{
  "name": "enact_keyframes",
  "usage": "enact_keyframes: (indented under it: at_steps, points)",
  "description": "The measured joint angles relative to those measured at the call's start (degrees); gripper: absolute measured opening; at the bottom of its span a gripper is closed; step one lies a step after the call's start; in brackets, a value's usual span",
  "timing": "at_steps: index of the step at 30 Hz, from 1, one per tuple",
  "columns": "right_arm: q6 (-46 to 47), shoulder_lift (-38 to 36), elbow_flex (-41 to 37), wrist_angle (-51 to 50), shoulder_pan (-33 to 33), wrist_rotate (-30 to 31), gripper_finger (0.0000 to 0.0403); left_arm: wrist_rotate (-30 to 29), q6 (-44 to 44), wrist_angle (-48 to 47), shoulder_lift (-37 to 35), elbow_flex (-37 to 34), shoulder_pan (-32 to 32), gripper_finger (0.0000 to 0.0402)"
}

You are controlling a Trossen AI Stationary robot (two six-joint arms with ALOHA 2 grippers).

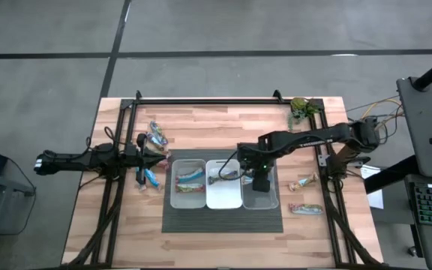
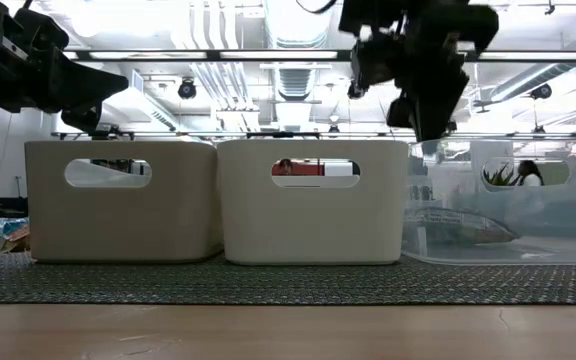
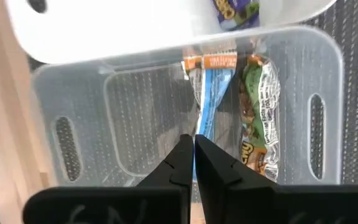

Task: Pick and place Granola Bars by type
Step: Put the right yellow granola bar into the transparent bin

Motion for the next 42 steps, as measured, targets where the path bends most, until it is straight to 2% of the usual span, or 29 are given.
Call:
enact_keyframes:
  at_steps: [15, 21, 27, 35, 42]
  points:
    - [-2.9, -9.9, -1.9, -5.7, -0.7, 0.0, 0.0009, 0.0, 0.0, 0.0, 0.0, 0.0, 0.0, 0.0]
    - [3.0, -12.7, -3.9, -6.1, -1.6, 0.0, 0.0008, 0.0, 0.0, 0.0, 0.0, 0.0, 0.0, 0.0]
    - [8.9, -16.3, -9.2, -7.2, -1.8, -0.1, 0.0008, 0.0, 0.0, 0.0, 0.0, 0.0, 0.0, 0.0]
    - [9.0, -22.2, -14.9, -12.7, -1.8, -0.1, 0.0009, 0.0, 0.0, 0.0, 0.0, 0.0, 0.0, 0.0]
    - [8.8, -24.8, -16.7, -16.1, -1.8, -0.1, 0.0009, 0.0, 0.0, 0.0, 0.0, 0.0, 0.0, 0.0]
